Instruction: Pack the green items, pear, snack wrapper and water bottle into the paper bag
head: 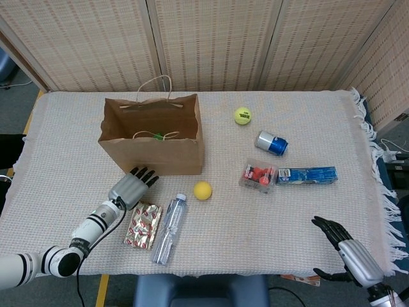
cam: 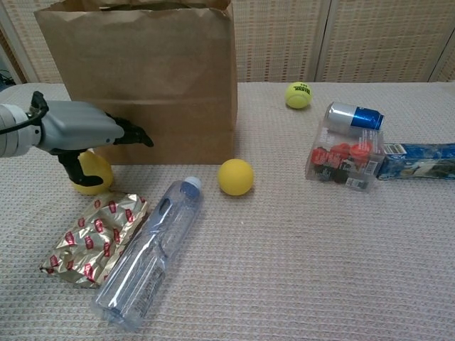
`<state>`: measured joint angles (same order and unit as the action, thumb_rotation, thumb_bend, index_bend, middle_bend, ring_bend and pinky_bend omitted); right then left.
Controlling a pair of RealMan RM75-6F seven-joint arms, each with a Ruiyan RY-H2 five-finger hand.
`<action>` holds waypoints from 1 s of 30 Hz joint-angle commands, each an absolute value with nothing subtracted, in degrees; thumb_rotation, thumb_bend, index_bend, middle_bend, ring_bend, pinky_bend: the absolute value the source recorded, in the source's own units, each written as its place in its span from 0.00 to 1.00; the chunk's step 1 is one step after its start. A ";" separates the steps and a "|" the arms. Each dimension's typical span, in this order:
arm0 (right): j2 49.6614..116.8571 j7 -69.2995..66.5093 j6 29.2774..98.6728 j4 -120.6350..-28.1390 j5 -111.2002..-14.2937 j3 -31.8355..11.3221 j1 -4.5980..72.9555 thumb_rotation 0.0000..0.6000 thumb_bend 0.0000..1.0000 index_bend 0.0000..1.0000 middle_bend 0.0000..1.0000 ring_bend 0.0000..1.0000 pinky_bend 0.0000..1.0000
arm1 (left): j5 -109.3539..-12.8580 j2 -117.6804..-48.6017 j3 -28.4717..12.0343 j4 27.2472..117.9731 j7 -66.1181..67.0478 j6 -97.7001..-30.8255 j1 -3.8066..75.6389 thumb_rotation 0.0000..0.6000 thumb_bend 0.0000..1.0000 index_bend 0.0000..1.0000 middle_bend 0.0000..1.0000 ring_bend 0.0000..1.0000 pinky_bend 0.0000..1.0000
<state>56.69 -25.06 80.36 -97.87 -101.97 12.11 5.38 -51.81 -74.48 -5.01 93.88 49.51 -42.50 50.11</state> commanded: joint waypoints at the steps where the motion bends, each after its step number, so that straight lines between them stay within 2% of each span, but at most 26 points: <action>1: 56.61 -25.19 80.25 -97.94 -101.90 12.12 5.45 1.00 0.08 0.00 0.00 0.00 0.00 | -48.62 -75.30 -2.99 91.12 50.62 -42.54 51.74 1.00 0.35 0.00 0.00 0.00 0.15; 5: 56.63 -25.13 80.23 -98.03 -101.83 12.05 5.47 1.00 0.08 0.00 0.00 0.00 0.00 | -46.70 -74.67 -0.61 89.65 50.35 -41.75 52.31 1.00 0.35 0.03 0.00 0.00 0.18; 7: 56.66 -25.09 80.18 -98.05 -101.83 12.05 5.49 1.00 0.08 0.00 0.00 0.00 0.00 | -46.78 -74.15 0.36 89.63 49.29 -41.56 52.17 1.00 0.35 0.06 0.00 0.00 0.22; 9: 56.72 -24.91 80.10 -98.11 -101.85 12.03 5.51 1.00 0.08 0.00 0.00 0.00 0.00 | -47.96 -73.68 0.85 89.97 47.22 -41.42 51.72 1.00 0.35 0.14 0.04 0.06 0.31; 11: 56.78 -24.72 80.06 -98.13 -101.85 12.02 5.51 1.00 0.08 0.00 0.00 0.00 0.00 | -49.56 -73.32 1.02 90.45 44.75 -41.07 51.20 1.00 0.37 0.25 0.16 0.17 0.43; 13: 56.84 -24.59 80.03 -98.17 -101.80 12.01 5.49 1.00 0.08 0.00 0.00 0.00 0.00 | -52.44 -73.10 1.09 90.78 41.90 -40.97 50.57 1.00 0.44 0.45 0.35 0.34 0.59; 15: 56.89 -24.42 80.04 -98.23 -101.70 11.95 5.46 1.00 0.08 0.00 0.00 0.00 0.00 | -56.24 -73.26 1.20 90.68 39.46 -41.83 49.78 1.00 0.53 0.60 0.51 0.49 0.71; 18: 56.90 -24.42 80.19 -98.20 -101.65 11.93 5.36 1.00 0.08 0.00 0.00 0.00 0.00 | -60.64 -73.57 1.25 90.50 36.23 -43.84 48.49 1.00 0.60 0.74 0.66 0.62 0.82; 26: 56.98 -24.88 80.93 -97.64 -101.79 11.90 5.05 1.00 0.08 0.00 0.00 0.00 0.00 | -63.87 -67.88 0.44 94.04 32.04 -51.14 44.97 1.00 0.62 0.77 0.69 0.64 0.84; 30: 56.96 -25.04 81.30 -97.48 -102.09 11.94 4.93 1.00 0.08 0.00 0.00 0.00 0.00 | -65.70 -62.40 -0.78 96.20 27.05 -60.53 39.62 1.00 0.61 0.77 0.69 0.64 0.84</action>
